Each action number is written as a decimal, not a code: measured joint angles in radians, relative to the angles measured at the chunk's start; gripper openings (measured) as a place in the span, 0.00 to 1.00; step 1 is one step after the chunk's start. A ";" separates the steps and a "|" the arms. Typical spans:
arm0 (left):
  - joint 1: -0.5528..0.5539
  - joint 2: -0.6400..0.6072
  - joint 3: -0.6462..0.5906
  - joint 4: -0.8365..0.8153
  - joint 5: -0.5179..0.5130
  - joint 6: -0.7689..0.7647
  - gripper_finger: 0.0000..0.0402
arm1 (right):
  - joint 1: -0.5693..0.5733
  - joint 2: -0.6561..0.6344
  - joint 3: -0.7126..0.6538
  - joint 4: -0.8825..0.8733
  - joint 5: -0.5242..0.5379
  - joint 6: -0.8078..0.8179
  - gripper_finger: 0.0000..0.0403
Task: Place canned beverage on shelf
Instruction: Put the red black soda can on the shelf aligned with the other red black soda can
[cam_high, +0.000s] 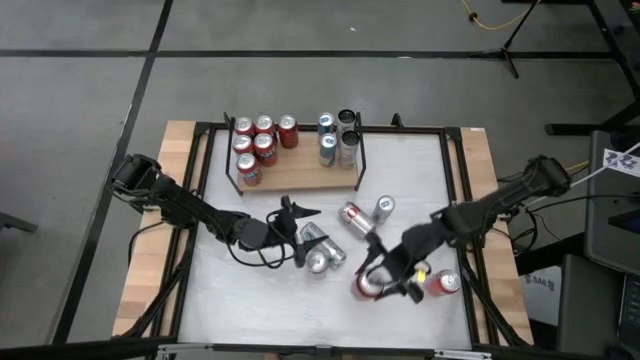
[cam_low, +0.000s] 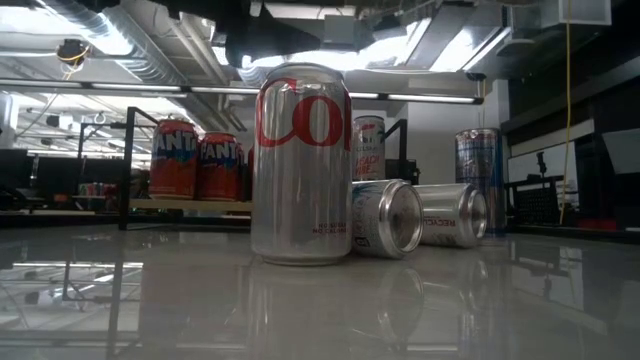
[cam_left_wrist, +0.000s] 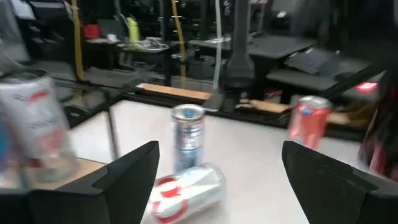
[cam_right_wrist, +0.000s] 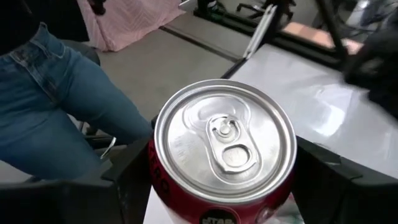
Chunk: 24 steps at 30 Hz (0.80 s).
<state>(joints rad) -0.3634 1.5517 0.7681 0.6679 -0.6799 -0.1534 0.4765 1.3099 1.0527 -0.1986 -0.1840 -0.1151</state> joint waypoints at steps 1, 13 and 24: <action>0.000 0.000 0.000 0.017 0.019 -0.020 0.83 | 0.014 0.023 0.000 0.017 0.006 0.003 0.72; -0.070 0.000 0.167 0.038 0.096 0.000 0.83 | 0.060 0.260 0.000 0.178 0.006 0.005 0.72; -0.165 0.000 0.256 -0.066 0.055 0.005 0.83 | 0.060 0.390 0.000 0.317 0.000 -0.021 0.73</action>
<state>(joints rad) -0.5287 1.5520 1.0245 0.6022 -0.6253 -0.1480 0.5365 1.6997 1.0531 0.1188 -0.1839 -0.1364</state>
